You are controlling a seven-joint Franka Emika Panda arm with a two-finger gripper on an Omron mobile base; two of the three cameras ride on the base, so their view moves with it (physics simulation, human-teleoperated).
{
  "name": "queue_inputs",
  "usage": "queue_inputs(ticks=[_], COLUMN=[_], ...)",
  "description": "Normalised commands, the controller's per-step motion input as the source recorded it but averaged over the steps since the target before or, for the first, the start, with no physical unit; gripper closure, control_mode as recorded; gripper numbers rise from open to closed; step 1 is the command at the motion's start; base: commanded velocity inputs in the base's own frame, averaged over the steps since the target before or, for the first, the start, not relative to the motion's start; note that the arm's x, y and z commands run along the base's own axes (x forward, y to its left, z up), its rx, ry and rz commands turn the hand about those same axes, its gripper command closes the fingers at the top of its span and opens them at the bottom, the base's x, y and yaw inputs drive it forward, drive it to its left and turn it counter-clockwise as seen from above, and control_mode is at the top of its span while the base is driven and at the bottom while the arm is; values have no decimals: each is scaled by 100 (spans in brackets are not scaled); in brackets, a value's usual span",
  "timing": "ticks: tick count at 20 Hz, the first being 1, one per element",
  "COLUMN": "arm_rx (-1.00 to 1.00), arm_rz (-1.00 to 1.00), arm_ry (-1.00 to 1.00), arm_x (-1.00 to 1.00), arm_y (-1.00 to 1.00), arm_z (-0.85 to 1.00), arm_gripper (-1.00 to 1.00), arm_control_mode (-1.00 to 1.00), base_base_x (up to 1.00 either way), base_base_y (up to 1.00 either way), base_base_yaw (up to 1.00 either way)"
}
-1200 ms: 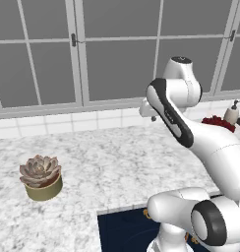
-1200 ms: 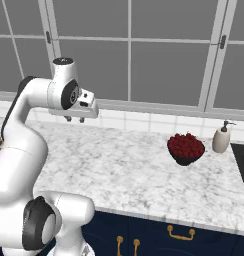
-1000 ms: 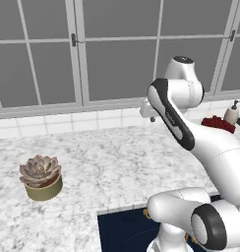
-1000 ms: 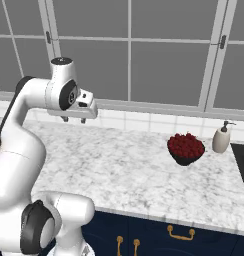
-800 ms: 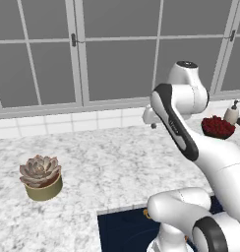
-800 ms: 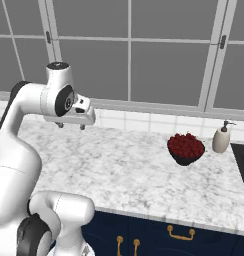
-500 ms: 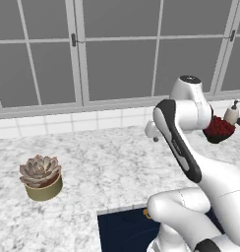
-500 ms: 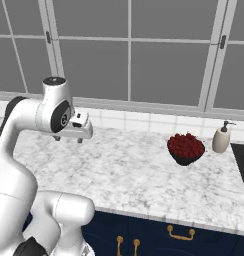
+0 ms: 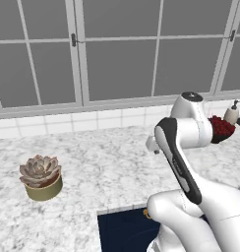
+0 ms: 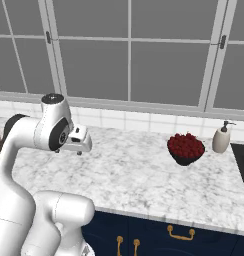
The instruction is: Take a straw from the drawer in front and place it inside the glass cup on the dining counter.
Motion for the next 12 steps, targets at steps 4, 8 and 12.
queue_inputs(ticks=[4,8,12], arm_rx=[0,0,0], arm_rz=[0,0,0], arm_ry=[0,0,0], arm_x=[0,0,0], arm_y=[0,0,0], arm_z=[0,0,0], arm_gripper=[-100,-100,-100], arm_control_mode=[100,100,100], base_base_x=[-18,-28,-53], base_base_y=[-3,-9,-8], base_base_yaw=[4,15,17])
